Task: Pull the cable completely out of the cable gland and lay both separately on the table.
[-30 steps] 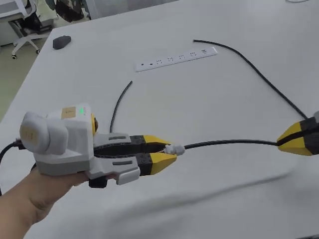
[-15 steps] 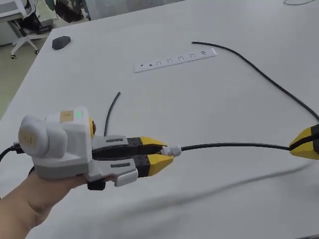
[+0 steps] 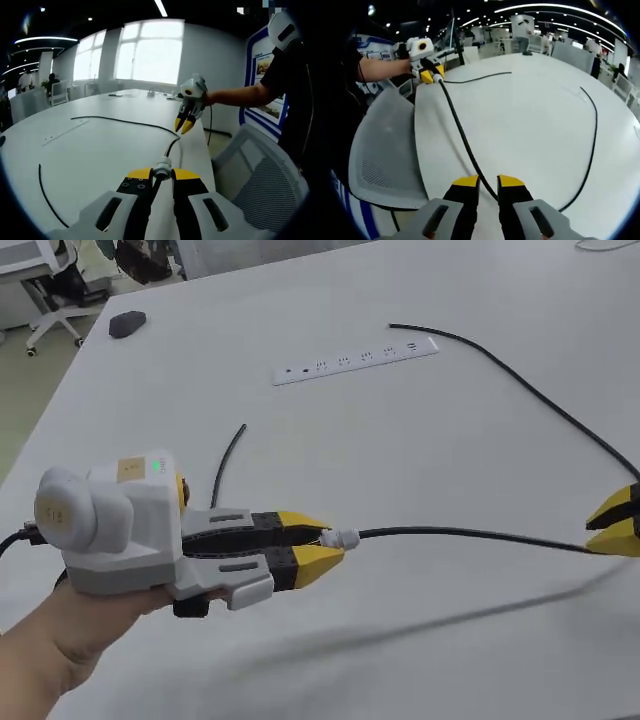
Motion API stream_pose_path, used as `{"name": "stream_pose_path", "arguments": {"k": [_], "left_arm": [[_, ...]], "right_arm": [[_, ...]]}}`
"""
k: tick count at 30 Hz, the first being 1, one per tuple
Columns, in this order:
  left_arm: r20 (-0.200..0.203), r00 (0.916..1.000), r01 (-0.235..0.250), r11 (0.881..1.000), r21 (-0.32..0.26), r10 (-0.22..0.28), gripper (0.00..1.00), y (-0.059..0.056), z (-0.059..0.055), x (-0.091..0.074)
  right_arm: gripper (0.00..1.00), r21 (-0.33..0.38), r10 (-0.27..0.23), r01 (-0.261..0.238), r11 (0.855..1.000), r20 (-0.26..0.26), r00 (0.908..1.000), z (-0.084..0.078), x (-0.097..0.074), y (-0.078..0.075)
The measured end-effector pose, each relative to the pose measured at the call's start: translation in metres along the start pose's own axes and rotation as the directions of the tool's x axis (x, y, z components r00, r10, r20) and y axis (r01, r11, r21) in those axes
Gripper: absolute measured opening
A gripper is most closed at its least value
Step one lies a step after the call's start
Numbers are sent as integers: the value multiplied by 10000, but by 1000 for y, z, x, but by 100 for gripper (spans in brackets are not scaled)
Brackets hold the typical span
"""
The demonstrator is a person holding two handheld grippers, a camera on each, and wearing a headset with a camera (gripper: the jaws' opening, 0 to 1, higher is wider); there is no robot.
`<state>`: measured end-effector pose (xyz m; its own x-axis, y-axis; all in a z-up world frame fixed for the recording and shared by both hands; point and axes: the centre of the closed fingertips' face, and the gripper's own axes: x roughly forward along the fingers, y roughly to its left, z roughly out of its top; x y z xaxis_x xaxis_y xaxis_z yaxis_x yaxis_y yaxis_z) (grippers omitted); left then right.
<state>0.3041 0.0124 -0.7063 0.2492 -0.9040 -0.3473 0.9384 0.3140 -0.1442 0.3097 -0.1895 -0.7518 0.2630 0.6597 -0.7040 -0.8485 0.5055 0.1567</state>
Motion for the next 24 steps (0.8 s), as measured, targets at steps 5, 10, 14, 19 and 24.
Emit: {"name": "stream_pose_path", "arguments": {"k": [5, 10, 14, 19, 24], "left_arm": [[-119, 9998, 146, 9998, 136, -145, 15, -7, 0, 1], [-130, 9996, 267, 9996, 111, -266, 15, -10, 1, 4], [-162, 9994, 308, 9993, 217, -305, 15, -12, 4, 6], [-230, 9990, 385, 9985, 381, -377, 15, -14, 7, 6], [-122, 9984, 561, 9973, 478, -556, 15, -19, 16, 8]], "right_arm": [[14, 45, 379, -401, 9992, 2363, 9710, 72, -13, 15], [17, -208, 641, -608, 9979, 3981, 9151, 137, -17, 28], [12, -971, 1388, -1091, 9893, 3928, 9091, 157, -1, 51], [16, -1958, 2429, -1948, 9611, 2639, 9334, 145, 37, 85], [11, -2473, 3130, -2667, 9315, 1715, 9341, 134, 58, 107]]}}
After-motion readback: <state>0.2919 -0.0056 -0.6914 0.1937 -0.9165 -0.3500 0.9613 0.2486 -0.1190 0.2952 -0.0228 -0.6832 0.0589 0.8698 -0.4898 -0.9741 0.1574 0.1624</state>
